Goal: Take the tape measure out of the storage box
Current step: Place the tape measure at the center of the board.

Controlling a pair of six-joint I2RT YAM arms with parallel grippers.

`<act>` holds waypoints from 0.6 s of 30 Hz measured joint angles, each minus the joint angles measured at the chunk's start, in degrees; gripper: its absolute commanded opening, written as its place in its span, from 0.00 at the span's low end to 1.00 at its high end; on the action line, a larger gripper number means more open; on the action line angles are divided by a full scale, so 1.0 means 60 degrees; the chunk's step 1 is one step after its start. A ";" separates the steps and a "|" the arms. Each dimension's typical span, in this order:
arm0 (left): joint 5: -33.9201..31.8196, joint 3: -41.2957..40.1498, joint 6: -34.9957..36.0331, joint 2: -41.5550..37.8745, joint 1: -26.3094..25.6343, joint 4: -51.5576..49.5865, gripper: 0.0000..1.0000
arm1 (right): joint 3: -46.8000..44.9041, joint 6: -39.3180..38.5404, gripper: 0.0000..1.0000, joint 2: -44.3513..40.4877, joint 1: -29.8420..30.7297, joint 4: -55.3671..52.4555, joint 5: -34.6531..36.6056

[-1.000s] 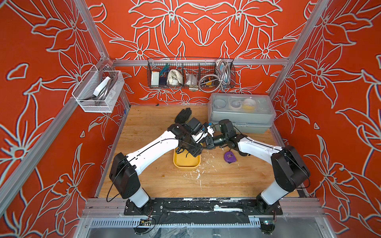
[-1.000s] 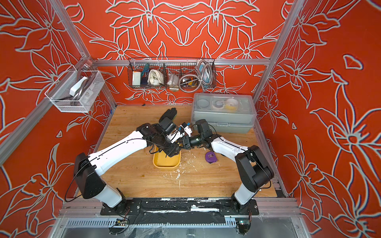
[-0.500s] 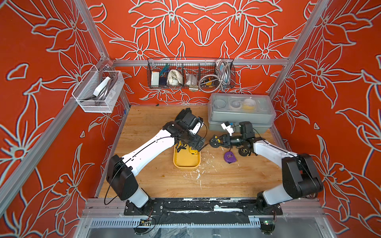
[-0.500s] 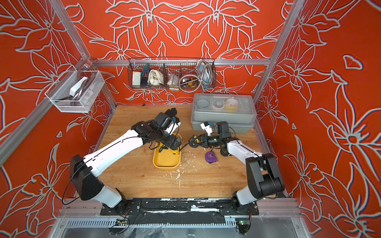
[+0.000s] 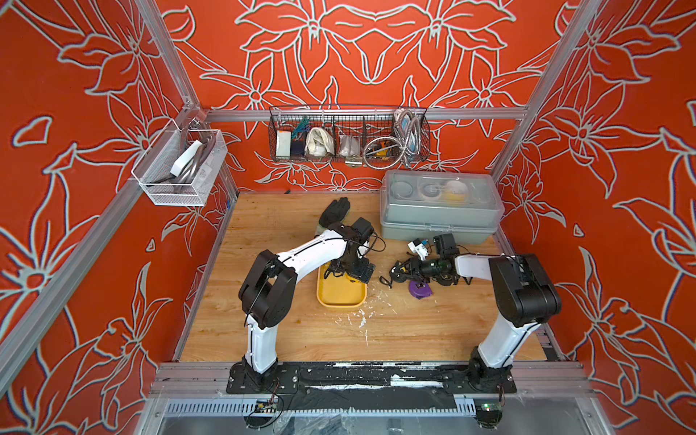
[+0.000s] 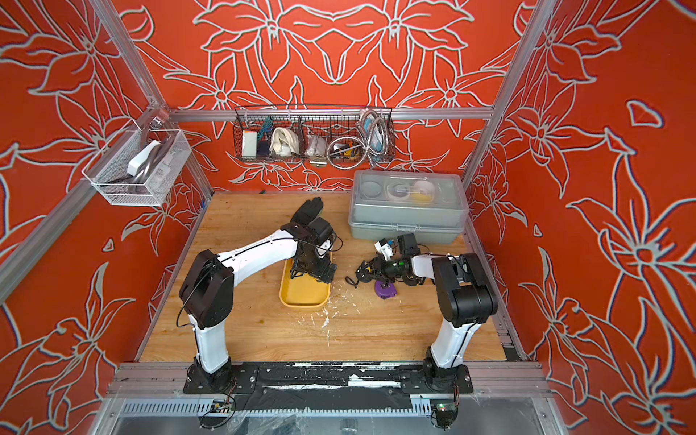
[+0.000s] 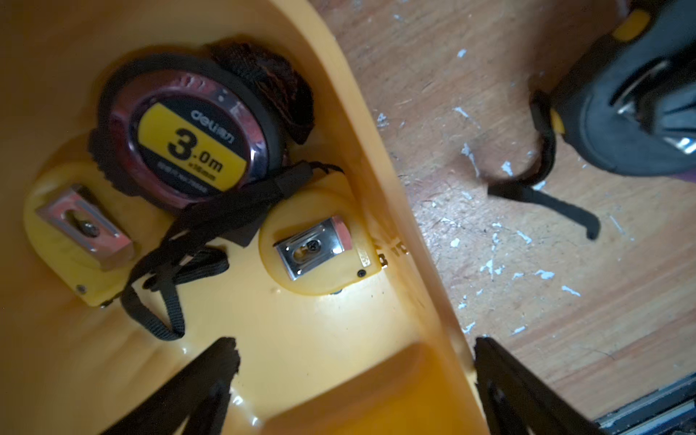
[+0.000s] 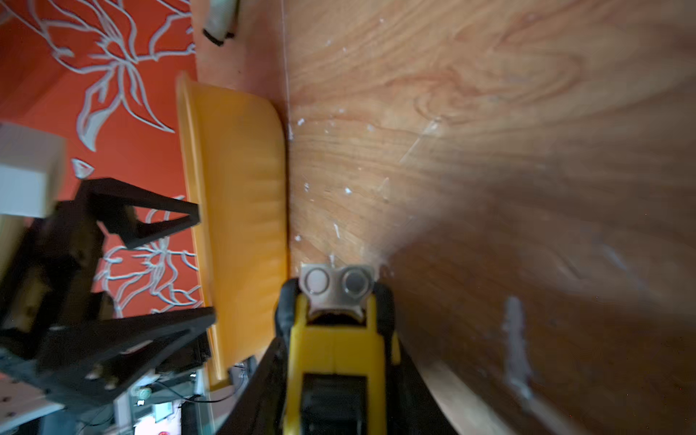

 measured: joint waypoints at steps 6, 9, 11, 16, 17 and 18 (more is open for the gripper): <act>-0.0171 0.0004 -0.0350 0.0372 0.0004 0.0007 0.99 | 0.0237 -0.0200 0.31 0.0018 0.0011 -0.0069 0.0619; -0.0226 -0.0368 -0.0459 0.0015 0.0004 0.0219 0.99 | 0.0237 -0.0259 0.32 -0.0036 0.0011 -0.0240 0.0856; -0.0259 -0.0718 -0.0495 -0.0528 0.0004 0.0372 0.99 | 0.0237 -0.0324 0.35 -0.0084 0.0011 -0.0328 0.0954; -0.0433 -0.0889 -0.0525 -0.2437 0.0135 0.0535 0.99 | 0.0379 -0.0543 0.54 -0.0098 0.0011 -0.0568 0.1100; -0.0459 -0.0845 -0.0521 -0.2652 0.0204 0.0535 0.99 | 0.0423 -0.0616 0.58 -0.0098 0.0011 -0.0605 0.1147; -0.0503 -0.0805 -0.0510 -0.2801 0.0295 0.0543 0.99 | 0.0463 -0.0659 0.65 -0.0098 0.0011 -0.0667 0.1231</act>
